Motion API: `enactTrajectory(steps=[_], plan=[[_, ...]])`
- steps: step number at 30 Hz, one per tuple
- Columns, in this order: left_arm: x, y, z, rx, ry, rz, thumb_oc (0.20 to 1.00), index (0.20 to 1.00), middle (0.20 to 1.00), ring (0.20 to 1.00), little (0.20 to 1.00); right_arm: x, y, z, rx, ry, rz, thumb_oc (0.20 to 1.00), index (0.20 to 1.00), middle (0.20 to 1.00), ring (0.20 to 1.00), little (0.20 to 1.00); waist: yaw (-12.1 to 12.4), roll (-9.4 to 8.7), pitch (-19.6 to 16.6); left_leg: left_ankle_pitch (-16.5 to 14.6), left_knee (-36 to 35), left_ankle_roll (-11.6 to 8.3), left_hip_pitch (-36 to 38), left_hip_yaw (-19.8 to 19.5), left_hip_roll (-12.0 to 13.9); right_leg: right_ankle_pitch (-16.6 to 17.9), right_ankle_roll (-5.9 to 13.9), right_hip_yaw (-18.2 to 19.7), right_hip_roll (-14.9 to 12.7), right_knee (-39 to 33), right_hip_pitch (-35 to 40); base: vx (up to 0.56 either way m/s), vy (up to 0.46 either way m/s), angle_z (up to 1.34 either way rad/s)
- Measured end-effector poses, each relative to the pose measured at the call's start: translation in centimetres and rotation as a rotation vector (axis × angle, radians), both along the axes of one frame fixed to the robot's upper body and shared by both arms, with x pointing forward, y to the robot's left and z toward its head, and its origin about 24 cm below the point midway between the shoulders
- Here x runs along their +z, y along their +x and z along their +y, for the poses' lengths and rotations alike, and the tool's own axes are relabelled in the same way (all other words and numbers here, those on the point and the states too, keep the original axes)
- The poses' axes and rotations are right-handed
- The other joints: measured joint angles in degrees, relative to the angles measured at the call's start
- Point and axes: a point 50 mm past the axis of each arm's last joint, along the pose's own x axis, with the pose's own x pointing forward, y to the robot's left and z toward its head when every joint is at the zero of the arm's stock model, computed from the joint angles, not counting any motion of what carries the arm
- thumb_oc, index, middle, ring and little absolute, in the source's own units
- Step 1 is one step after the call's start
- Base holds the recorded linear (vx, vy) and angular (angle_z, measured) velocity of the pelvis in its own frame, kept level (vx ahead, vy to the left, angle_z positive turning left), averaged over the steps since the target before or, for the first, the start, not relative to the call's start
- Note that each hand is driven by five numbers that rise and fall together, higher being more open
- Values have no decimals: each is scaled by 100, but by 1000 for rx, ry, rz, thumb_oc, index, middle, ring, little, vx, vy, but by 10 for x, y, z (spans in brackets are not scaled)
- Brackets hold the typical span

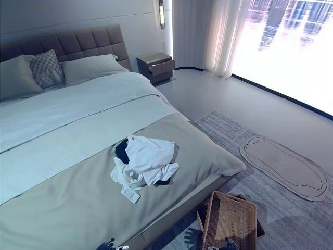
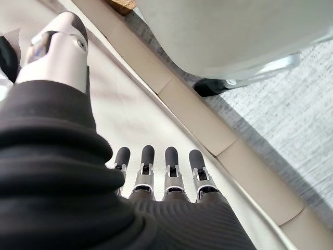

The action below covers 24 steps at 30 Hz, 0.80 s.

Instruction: Pick up clothes into the bucket

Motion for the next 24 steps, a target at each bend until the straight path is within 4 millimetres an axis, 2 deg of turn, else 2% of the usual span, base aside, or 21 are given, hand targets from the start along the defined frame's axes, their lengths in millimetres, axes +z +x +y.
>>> enactTrajectory(steps=[11,18,20,22,24], plan=[[-1,-4,-1,34,-11,6,1000,1000,1000,1000,1000,0,0,0,-50,44,-13,1000,1000,1000,1000,1000,2,20,12,-12,-7,9,-2,6,15,-14,13,1,-3,-5,-8,0,0,0],[-2,-12,6,217,11,14,1000,1000,1000,1000,1000,0,-3,-1,-55,32,-8,1000,1000,1000,1000,1000,-7,20,10,-11,-5,7,-12,27,17,-3,-4,13,-3,0,-31,0,0,0],[-1,-10,11,236,35,7,1000,1000,1000,1000,1000,0,-4,-3,-59,20,-6,1000,1000,1000,1000,1000,-6,1,-3,-19,-4,-5,-79,35,21,-3,-4,24,-1,4,-109,-19,11,-4],[3,0,18,247,70,-22,1000,1000,1000,1000,1000,1,0,-5,-74,16,-19,1000,1000,1000,1000,1000,-4,54,-33,-14,19,0,-262,54,31,7,-4,80,8,89,-338,-54,13,-12],[9,19,29,245,115,-77,1000,1000,1000,1000,1000,2,1,-7,-73,11,-23,1000,1000,1000,1000,1000,-6,58,26,11,23,30,-369,96,40,22,-25,145,11,179,-517,-85,8,-14]])
